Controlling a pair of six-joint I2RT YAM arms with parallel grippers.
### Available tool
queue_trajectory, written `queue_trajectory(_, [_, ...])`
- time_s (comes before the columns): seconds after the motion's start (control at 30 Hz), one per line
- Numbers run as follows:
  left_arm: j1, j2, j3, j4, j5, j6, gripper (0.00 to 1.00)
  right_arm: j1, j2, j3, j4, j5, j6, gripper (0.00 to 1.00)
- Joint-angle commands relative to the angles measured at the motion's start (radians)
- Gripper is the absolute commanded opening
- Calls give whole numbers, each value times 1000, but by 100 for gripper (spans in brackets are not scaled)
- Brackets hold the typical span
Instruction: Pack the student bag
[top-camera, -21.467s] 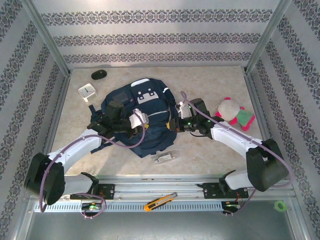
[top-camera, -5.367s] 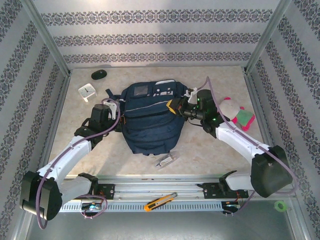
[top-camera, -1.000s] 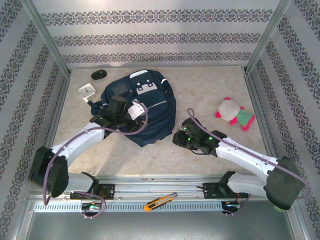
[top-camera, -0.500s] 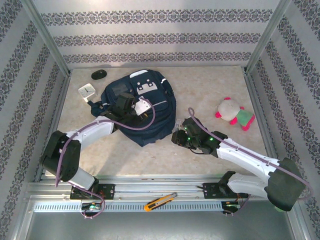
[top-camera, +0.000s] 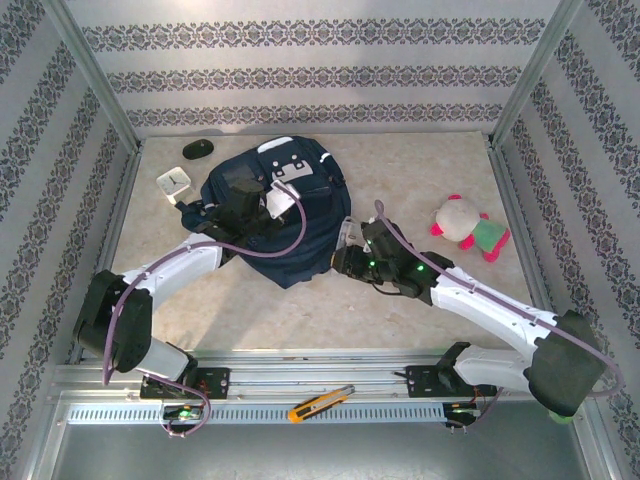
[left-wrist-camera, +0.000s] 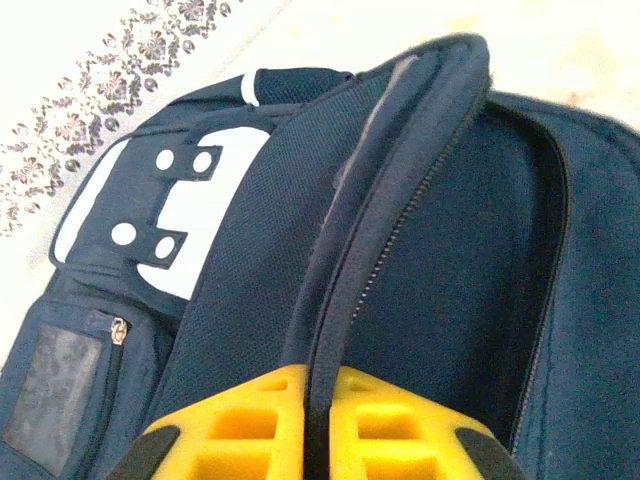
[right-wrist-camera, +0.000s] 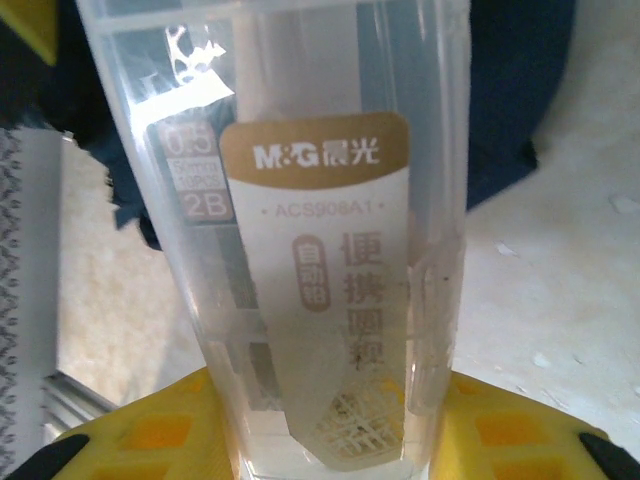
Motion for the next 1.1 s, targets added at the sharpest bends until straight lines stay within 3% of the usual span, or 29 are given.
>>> queue_trajectory(0.0, [5,-32,53,36,67,-69,0,-29,16,45,105,-38,42,31])
queue_trajectory(0.13, [-20,-82,59,27,176,-200,0,-55,48,50,269,-77,151,31])
queue_trajectory(0.47, [-71,-167,9,84,210,-424,0,-65,220,106,492,-154,298,32])
queue_trajectory(0.6, [-72,-181,-1,89,196,-438,0,-66,279,137,496,-167,345,38])
queue_trajectory(0.87, [-73,-187,5,90,183,-425,0,-64,314,136,521,-164,390,60])
queue_trajectory(1.07, [-73,-181,5,101,188,-425,0,-69,294,94,518,-156,399,62])
